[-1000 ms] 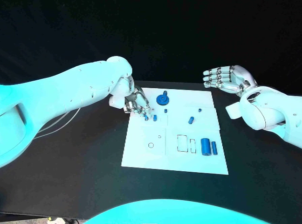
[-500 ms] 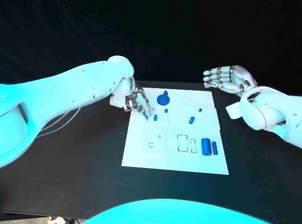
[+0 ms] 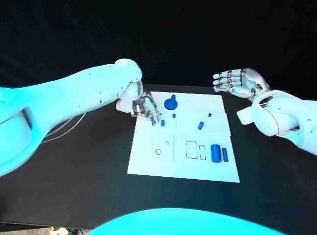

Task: Assemble the parts on the task board

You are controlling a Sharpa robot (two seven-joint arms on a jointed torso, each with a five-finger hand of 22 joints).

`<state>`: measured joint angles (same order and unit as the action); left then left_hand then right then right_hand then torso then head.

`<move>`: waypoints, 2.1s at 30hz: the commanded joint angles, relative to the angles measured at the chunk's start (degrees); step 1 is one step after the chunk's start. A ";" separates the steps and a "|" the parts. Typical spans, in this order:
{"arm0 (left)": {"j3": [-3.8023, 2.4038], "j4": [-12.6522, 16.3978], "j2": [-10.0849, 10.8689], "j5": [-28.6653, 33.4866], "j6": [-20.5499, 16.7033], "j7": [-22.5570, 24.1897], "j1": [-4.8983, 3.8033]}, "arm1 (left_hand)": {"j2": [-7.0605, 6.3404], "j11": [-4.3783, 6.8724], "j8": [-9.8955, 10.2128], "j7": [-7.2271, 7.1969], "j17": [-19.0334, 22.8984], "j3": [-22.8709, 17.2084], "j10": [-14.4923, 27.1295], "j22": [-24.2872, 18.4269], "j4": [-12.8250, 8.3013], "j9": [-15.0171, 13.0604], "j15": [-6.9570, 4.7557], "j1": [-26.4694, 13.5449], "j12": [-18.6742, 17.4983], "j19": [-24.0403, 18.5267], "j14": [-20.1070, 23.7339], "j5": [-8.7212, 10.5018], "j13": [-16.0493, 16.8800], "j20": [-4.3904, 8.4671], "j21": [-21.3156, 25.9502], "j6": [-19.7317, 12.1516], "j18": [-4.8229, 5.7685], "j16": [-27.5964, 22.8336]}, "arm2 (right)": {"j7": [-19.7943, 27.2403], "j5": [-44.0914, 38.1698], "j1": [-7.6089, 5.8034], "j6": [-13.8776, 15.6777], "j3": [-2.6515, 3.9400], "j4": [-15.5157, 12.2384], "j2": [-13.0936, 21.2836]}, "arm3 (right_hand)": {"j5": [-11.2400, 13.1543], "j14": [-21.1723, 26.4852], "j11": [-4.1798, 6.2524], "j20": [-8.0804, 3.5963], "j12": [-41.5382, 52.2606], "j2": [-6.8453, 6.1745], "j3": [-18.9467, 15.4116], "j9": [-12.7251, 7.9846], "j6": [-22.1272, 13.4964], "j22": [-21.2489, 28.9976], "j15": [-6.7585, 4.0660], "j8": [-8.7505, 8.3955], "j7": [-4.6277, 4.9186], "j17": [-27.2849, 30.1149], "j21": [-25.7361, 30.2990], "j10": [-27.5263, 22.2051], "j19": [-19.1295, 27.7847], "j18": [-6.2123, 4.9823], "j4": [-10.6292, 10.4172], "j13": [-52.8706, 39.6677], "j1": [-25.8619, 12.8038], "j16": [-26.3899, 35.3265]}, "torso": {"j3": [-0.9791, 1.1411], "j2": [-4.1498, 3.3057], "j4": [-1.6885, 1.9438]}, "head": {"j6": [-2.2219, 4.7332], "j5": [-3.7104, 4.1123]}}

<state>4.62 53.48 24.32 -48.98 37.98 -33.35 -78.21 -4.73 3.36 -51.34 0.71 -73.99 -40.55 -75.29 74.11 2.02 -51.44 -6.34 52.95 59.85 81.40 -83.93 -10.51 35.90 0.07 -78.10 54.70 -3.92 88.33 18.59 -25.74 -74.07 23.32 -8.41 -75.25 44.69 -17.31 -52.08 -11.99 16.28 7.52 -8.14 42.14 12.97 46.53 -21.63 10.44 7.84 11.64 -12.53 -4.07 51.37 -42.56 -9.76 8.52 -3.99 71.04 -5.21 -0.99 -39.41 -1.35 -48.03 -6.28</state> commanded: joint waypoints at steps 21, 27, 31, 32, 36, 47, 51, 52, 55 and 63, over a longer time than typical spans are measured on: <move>0.37 -0.78 -0.43 -0.15 0.79 0.18 0.05 | 0.68 0.67 0.84 -1.35 -15.09 -10.26 -0.55 4.49 -3.63 -0.79 -0.02 2.75 -0.08 1.08 -5.81 -6.92 0.76 -0.19 -0.87 1.96 0.48 1.23 | 0.23 -0.02 0.05 -0.18 0.01 -0.07 -0.06 | -0.75 0.65 -0.28 0.22 -0.89 0.78 -0.40 -0.52 0.46 0.32 0.21 -0.70 2.75 0.52 0.52 -1.27 0.02 -0.22 0.06 0.37 -0.30 1.06 | 0.02 -0.03 0.02 | -0.26 0.08; 0.41 -0.85 -0.51 -0.38 0.74 0.38 0.13 | 0.68 0.67 0.84 -1.35 -15.09 -10.26 -0.55 4.49 -3.63 -0.79 -0.02 2.75 -0.08 1.08 -5.81 -6.92 0.76 -0.19 -0.87 1.96 0.48 1.23 | 0.24 -0.02 0.05 -0.20 0.01 -0.06 -0.10 | -0.75 0.65 -0.28 0.22 -0.89 0.78 -0.40 -0.52 0.46 0.32 0.21 -0.70 2.75 0.52 0.52 -1.27 0.02 -0.22 0.06 0.37 -0.30 1.06 | -0.01 -0.01 0.03 | -0.33 0.15; 0.44 -0.88 -0.60 -0.46 0.63 0.55 0.22 | 0.71 0.67 0.93 -1.35 -15.03 -10.20 -0.55 4.51 -3.63 -0.84 -0.02 2.79 -0.10 1.08 -5.80 -6.98 0.75 -0.19 -0.89 1.98 0.48 1.20 | 0.24 -0.02 0.05 -0.22 0.01 -0.06 -0.13 | -0.75 0.65 -0.28 0.22 -0.89 0.78 -0.40 -0.52 0.46 0.32 0.21 -0.70 2.75 0.52 0.52 -1.27 0.02 -0.22 0.06 0.37 -0.30 1.06 | -0.01 0.00 0.06 | -0.38 0.17; 0.44 -0.89 -0.62 -0.47 0.60 0.58 0.24 | 0.71 0.67 0.93 -1.35 -15.03 -10.20 -0.55 4.51 -3.63 -0.84 -0.02 2.79 -0.10 1.08 -5.80 -6.98 0.75 -0.19 -0.89 1.98 0.48 1.20 | 0.24 -0.02 0.05 -0.22 0.01 -0.06 -0.13 | -0.75 0.65 -0.28 0.22 -0.89 0.78 -0.40 -0.52 0.46 0.32 0.21 -0.70 2.75 0.52 0.52 -1.27 0.02 -0.22 0.06 0.37 -0.30 1.06 | 0.00 0.01 0.07 | -0.40 0.21; 0.46 -0.92 -0.64 -0.57 0.55 0.66 0.29 | 0.71 0.67 0.93 -1.35 -15.03 -10.20 -0.55 4.51 -3.63 -0.84 -0.02 2.79 -0.10 1.08 -5.80 -6.98 0.75 -0.19 -0.89 1.98 0.48 1.20 | 0.25 -0.02 0.05 -0.24 0.01 -0.06 -0.14 | -0.75 0.65 -0.28 0.22 -0.89 0.78 -0.40 -0.52 0.46 0.32 0.21 -0.70 2.75 0.52 0.52 -1.27 0.02 -0.22 0.06 0.37 -0.30 1.06 | 0.02 0.03 0.06 | -0.43 0.21; 0.54 -1.05 -0.70 -0.75 0.88 0.70 0.45 | 0.71 0.67 0.93 -1.35 -15.03 -10.20 -0.55 4.51 -3.63 -0.84 -0.02 2.79 -0.10 1.08 -5.80 -6.98 0.75 -0.19 -0.89 1.98 0.48 1.20 | 0.26 -0.01 0.05 -0.28 0.01 -0.06 -0.14 | -0.75 0.65 -0.28 0.22 -0.89 0.78 -0.40 -0.52 0.46 0.32 0.21 -0.70 2.75 0.52 0.52 -1.27 0.02 -0.22 0.06 0.37 -0.30 1.06 | 0.02 0.02 0.07 | -0.48 0.23; 0.58 -1.11 -0.74 -0.79 0.95 0.72 0.53 | 0.71 0.67 0.95 -1.35 -15.03 -10.19 -0.55 4.51 -3.64 -0.85 -0.02 2.79 -0.10 1.08 -5.80 -6.98 0.76 -0.19 -0.89 1.98 0.48 1.20 | 0.27 -0.01 0.05 -0.29 0.01 -0.06 -0.14 | -0.75 0.65 -0.28 0.22 -0.89 0.78 -0.40 -0.52 0.46 0.32 0.21 -0.70 2.75 0.52 0.52 -1.27 0.02 -0.22 0.06 0.37 -0.30 1.06 | 0.00 0.01 0.05 | -0.47 0.26; 0.59 -1.12 -0.76 -0.80 0.97 0.73 0.56 | 0.73 0.67 1.00 -1.34 -15.03 -10.16 -0.56 4.51 -3.65 -0.88 -0.02 2.82 -0.10 1.07 -5.80 -7.00 0.79 -0.19 -0.88 1.99 0.48 1.20 | 0.27 -0.01 0.05 -0.30 0.01 -0.06 -0.15 | -0.75 0.65 -0.28 0.22 -0.89 0.78 -0.40 -0.52 0.46 0.32 0.21 -0.70 2.75 0.52 0.52 -1.27 0.02 -0.22 0.06 0.37 -0.30 1.06 | 0.00 0.01 0.05 | -0.47 0.26; 0.60 -1.16 -0.82 -0.81 0.94 0.76 0.66 | 0.73 0.67 1.00 -1.34 -15.03 -10.16 -0.56 4.51 -3.65 -0.88 -0.02 2.82 -0.10 1.07 -5.80 -7.00 0.79 -0.19 -0.88 1.99 0.48 1.20 | 0.28 -0.01 0.06 -0.31 0.01 -0.05 -0.16 | -0.75 0.65 -0.28 0.22 -0.89 0.78 -0.40 -0.52 0.46 0.32 0.21 -0.70 2.75 0.52 0.52 -1.27 0.02 -0.22 0.06 0.37 -0.30 1.06 | 0.00 0.01 0.07 | -0.48 0.29; 0.62 -1.33 -1.00 -0.83 0.58 0.78 0.86 | 0.73 0.67 1.00 -1.34 -15.03 -10.16 -0.56 4.51 -3.65 -0.88 -0.02 2.82 -0.10 1.07 -5.80 -7.00 0.79 -0.19 -0.88 1.99 0.48 1.20 | 0.31 0.00 0.06 -0.35 0.01 -0.07 -0.18 | -0.81 0.66 -0.33 0.21 -0.94 0.84 -0.58 -0.62 0.44 1.24 0.25 -0.85 2.84 0.87 0.48 -1.40 -0.14 -0.19 0.03 0.36 -0.36 1.05 | 0.03 0.01 0.07 | -0.57 0.34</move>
<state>5.20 52.15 23.52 -49.77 38.61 -32.64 -77.48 -4.73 3.36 -51.34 0.71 -73.99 -40.55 -75.29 74.12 2.02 -51.83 -6.34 52.95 59.85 81.40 -83.93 -10.72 35.90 0.07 -78.10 54.70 -3.92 88.33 18.72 -25.73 -74.04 23.15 -8.41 -75.27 44.56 -17.31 -52.08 -11.99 16.28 7.52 -8.14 42.14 12.66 46.53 -20.49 10.44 7.83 11.64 -12.07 -4.07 51.36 -42.56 -9.76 8.52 -3.99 71.04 -5.21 -0.97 -39.39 -1.27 -48.56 -5.95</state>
